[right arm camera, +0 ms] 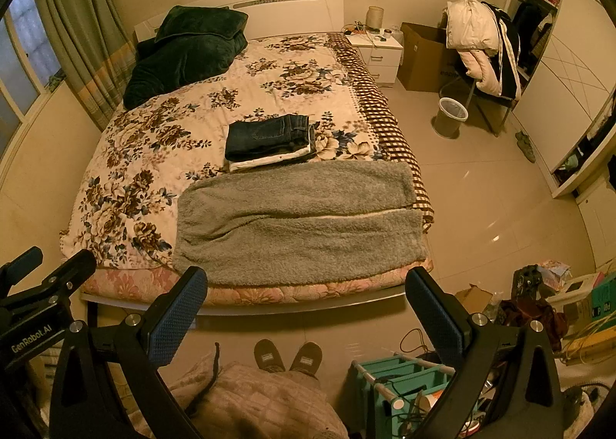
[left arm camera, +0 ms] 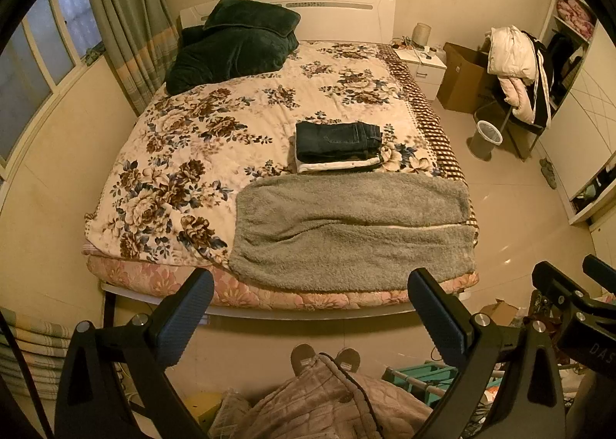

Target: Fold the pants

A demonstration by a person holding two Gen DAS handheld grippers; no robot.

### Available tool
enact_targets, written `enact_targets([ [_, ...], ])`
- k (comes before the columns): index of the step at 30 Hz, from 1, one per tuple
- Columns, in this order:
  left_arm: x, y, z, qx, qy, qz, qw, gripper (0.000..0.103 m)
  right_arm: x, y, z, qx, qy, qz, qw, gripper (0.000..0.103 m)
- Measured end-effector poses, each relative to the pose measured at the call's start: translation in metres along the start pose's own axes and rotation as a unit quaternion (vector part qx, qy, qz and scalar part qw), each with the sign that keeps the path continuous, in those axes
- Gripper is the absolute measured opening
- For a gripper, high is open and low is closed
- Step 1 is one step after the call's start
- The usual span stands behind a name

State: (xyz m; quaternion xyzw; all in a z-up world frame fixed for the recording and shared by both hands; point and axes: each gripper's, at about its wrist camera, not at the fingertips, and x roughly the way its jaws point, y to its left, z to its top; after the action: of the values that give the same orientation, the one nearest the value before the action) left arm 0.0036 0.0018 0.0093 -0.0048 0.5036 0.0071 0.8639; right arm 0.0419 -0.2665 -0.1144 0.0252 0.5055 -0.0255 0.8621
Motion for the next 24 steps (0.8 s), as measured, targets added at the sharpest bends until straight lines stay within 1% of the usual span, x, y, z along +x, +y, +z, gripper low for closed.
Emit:
enact_targets([
  [3, 0.002, 0.002, 0.007, 0.0, 0.0, -0.001, 1.0, 0.103, 0.0, 0.0, 0.0, 0.0, -0.001, 0.0, 1.0, 0.103],
  [17, 0.002, 0.002, 0.008, 0.001, -0.001, 0.0, 1.0, 0.103, 0.002, -0.001, -0.001, 0.002, 0.0, -0.001, 1.0, 0.103],
  [18, 0.002, 0.002, 0.007, 0.001, -0.001, 0.0, 1.0, 0.103, 0.002, -0.001, 0.006, 0.003, 0.0, 0.0, 1.0, 0.103],
  [21, 0.002, 0.002, 0.006, 0.0, 0.0, 0.0, 1.0, 0.103, 0.001, 0.001, 0.01, 0.004, 0.001, 0.001, 1.0, 0.103],
  [24, 0.0, 0.0, 0.017, 0.002, 0.004, -0.002, 1.0, 0.103, -0.002, 0.0, 0.011, 0.007, 0.003, 0.002, 1.0, 0.103],
])
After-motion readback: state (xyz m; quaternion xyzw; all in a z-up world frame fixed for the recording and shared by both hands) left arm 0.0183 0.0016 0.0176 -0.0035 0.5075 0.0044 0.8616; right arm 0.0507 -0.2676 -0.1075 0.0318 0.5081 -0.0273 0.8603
